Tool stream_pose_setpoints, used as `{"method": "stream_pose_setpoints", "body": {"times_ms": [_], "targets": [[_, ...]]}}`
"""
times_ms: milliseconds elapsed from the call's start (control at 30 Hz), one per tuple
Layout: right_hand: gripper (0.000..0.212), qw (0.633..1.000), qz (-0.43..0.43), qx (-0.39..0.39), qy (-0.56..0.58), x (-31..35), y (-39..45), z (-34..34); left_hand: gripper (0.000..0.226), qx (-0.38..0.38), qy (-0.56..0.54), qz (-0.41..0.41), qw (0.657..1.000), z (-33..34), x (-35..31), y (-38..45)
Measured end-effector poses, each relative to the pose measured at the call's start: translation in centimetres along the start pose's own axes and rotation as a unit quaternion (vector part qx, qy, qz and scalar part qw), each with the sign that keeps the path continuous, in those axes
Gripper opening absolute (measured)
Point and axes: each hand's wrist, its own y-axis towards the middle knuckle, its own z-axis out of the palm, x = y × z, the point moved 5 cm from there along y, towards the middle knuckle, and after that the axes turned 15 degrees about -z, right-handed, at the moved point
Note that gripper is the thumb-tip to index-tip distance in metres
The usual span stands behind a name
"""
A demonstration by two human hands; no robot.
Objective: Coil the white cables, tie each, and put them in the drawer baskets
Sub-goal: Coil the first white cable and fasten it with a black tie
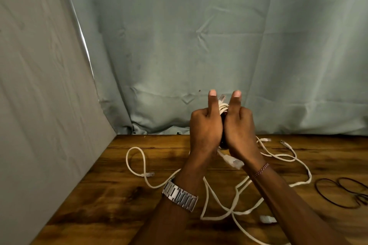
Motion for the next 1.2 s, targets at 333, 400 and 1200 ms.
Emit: {"method": "stream_pose_setpoints", "body": {"times_ms": [333, 400, 1200], "targets": [[0.103, 0.944, 0.049, 0.229, 0.233, 0.2, 0.9, 2.2, 0.063, -0.053, -0.229, -0.13, 0.963, -2.8, -0.5, 1.1], [0.13, 0.95, 0.0, 0.291, 0.116, 0.0, 1.0, 1.5, 0.064, -0.086, -0.242, -0.13, 0.958, -3.8, -0.5, 1.2], [0.041, 0.944, 0.103, 0.314, 0.018, -0.6, 0.6, 0.5, 0.053, 0.19, -0.232, -0.133, 0.945, -1.8, -0.5, 2.2]]}}
